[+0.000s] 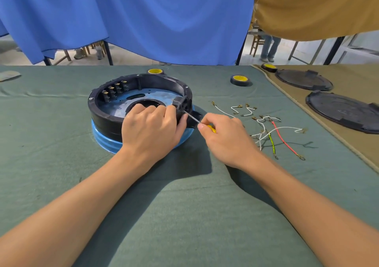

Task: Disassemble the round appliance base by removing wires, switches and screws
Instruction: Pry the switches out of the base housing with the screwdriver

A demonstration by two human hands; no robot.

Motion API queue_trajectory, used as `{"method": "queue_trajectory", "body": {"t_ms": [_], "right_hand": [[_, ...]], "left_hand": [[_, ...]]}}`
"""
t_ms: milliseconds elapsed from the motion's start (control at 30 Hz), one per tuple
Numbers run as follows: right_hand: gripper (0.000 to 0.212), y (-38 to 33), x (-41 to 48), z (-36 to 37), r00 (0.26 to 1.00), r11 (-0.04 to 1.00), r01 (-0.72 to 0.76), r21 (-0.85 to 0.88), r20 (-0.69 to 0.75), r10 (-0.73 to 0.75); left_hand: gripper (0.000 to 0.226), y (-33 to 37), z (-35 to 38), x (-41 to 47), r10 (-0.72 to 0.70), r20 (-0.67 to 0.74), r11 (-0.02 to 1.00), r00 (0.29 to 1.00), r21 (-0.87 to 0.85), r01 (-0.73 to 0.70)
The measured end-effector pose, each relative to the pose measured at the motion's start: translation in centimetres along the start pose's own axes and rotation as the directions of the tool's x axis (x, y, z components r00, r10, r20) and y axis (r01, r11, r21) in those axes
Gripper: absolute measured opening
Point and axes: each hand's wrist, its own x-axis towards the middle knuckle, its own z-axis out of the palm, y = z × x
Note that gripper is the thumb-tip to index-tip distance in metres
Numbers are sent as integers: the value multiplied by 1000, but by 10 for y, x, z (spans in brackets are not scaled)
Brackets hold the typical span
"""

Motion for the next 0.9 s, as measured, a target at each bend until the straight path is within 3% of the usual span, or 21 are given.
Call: {"method": "queue_trajectory", "body": {"t_ms": [367, 700, 800, 900], "right_hand": [[21, -1, 2, -1, 994, 986, -9, 167, -106, 27], [20, 10, -3, 9, 994, 986, -10, 164, -105, 28], [21, 11, -6, 15, 993, 990, -9, 138, -118, 25], [21, 12, -5, 17, 992, 992, 2, 128, -123, 14]], "left_hand": [[45, -1, -6, 1, -24, 62, 994, 998, -109, 31], [47, -4, -21, 8, -67, 207, 971, 976, -210, 111], [46, -4, -26, 19, -184, 334, 918, 924, -277, 283], [37, -13, -21, 33, -305, 553, 821, 775, -260, 509]]}}
